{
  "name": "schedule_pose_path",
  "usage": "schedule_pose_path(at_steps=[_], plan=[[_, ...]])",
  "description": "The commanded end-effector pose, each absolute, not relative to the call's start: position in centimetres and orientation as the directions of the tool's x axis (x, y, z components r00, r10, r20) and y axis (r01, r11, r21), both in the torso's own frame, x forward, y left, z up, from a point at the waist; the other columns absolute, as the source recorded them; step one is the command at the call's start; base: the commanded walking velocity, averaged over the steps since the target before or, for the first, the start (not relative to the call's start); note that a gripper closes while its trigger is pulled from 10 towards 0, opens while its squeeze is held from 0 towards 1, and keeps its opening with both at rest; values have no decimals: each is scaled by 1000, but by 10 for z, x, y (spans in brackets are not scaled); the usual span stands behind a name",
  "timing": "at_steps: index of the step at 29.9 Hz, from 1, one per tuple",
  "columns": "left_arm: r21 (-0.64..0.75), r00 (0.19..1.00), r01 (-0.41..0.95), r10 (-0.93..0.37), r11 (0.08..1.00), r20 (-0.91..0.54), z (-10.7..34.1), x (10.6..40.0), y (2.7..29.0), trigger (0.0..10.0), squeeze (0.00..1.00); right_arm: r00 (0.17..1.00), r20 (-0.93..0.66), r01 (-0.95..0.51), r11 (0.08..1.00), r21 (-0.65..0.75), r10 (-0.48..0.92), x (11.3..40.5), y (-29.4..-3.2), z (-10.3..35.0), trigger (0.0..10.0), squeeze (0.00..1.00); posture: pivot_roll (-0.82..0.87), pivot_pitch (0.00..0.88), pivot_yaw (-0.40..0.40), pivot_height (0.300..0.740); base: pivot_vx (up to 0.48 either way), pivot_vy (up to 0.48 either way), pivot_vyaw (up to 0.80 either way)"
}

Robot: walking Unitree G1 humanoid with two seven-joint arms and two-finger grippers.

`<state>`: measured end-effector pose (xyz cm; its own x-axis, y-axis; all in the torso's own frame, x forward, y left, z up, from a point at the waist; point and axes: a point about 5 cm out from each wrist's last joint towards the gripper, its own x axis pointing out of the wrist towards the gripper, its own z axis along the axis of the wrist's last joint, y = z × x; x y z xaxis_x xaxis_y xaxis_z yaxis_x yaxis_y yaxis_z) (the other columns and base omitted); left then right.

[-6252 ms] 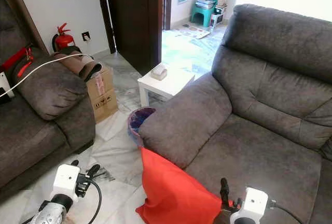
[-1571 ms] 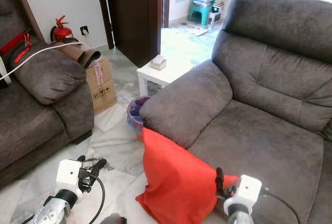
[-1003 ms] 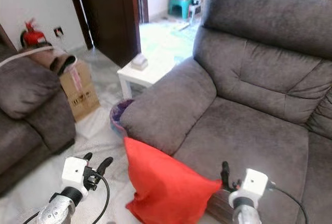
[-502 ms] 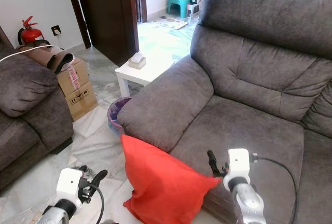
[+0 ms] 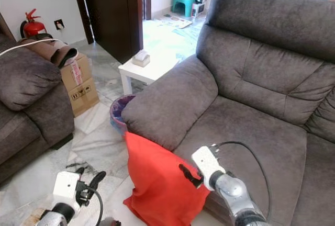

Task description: Move the pillow to the sofa from floor

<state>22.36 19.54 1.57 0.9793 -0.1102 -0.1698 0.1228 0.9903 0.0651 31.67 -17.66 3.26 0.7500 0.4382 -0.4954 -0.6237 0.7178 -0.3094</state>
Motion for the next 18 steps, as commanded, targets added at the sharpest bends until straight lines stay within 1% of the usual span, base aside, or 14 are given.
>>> schedule_pose_path(at_steps=[1, 2, 6, 11, 15, 18], plan=[[45, 978, 127, -117, 991, -175, 16, 221, 193, 10000, 0, 725, -543, -649, 684, -333, 424, 316, -179, 31, 10000, 0, 169, 106, -72, 650, 0, 0, 0], [44, 977, 130, -120, 991, -178, 15, 219, 192, 10000, 0, 708, -568, -671, 652, -354, 420, 316, -178, 29, 10000, 0, 173, 111, -75, 650, 0, 0, 0], [43, 976, 131, -121, 990, -182, 15, 215, 191, 10000, 0, 695, -589, -680, 642, -353, 413, 315, -179, 28, 10000, 0, 179, 115, -79, 650, 0, 0, 0], [31, 972, 135, -126, 990, -199, 14, 206, 190, 10000, 0, 663, -650, -700, 617, -360, 372, 312, -187, 23, 10000, 0, 183, 135, -86, 650, 0, 0, 0], [25, 970, 137, -129, 990, -207, 13, 204, 189, 10000, 0, 671, -652, -685, 629, -366, 352, 313, -192, 24, 10000, 0, 177, 145, -87, 650, 0, 0, 0], [19, 967, 142, -135, 990, -215, 13, 203, 188, 10000, 0, 668, -678, -680, 622, -388, 307, 312, -198, 22, 10000, 0, 175, 149, -86, 650, 0, 0, 0]])
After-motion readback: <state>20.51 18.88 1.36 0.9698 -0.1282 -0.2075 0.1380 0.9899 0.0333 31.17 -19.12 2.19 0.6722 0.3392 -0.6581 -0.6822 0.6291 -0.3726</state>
